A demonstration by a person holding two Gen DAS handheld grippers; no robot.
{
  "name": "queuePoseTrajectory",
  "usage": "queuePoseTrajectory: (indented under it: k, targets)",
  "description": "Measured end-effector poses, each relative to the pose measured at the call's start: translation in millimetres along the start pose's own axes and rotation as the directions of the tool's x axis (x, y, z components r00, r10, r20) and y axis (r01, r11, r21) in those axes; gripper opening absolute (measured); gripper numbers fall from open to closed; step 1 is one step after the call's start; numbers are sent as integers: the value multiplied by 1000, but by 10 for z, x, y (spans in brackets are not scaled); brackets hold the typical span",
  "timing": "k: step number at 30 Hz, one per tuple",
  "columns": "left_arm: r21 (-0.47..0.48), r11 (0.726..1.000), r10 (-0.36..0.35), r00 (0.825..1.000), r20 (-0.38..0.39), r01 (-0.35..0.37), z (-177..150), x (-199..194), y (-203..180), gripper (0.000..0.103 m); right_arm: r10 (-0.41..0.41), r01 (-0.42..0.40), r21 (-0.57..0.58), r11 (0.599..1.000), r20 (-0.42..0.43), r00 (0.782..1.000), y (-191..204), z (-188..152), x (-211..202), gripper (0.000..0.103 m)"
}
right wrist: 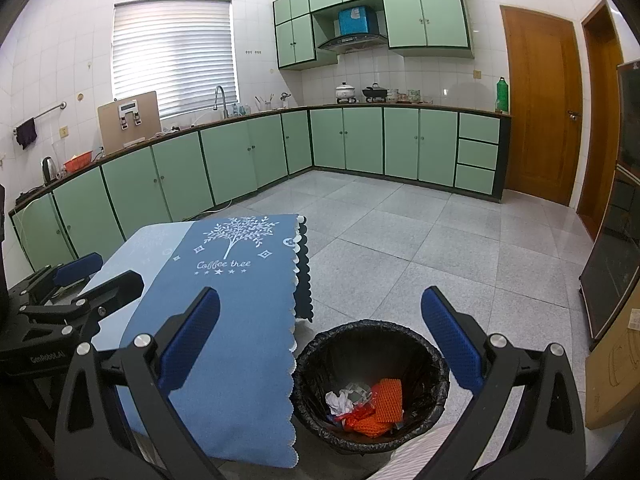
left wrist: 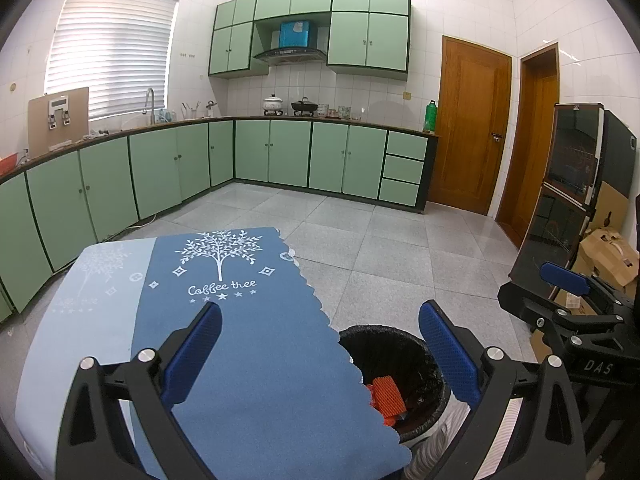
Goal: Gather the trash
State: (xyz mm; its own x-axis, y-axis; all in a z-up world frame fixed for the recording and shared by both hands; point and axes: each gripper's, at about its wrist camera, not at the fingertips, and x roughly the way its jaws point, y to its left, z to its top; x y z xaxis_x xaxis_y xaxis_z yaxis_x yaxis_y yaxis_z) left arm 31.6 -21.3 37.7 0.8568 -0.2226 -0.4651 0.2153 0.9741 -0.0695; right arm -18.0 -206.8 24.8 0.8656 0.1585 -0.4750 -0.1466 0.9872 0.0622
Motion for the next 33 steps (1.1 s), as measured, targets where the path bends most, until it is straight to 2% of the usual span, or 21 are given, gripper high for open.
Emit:
queuePoseTrajectory:
  k: [33]
  targets:
    - [-7,1000,5,1000,-10,-5,6,14,-6,97,1,-1,2,1000,-11,1000,-20,-11,5,98]
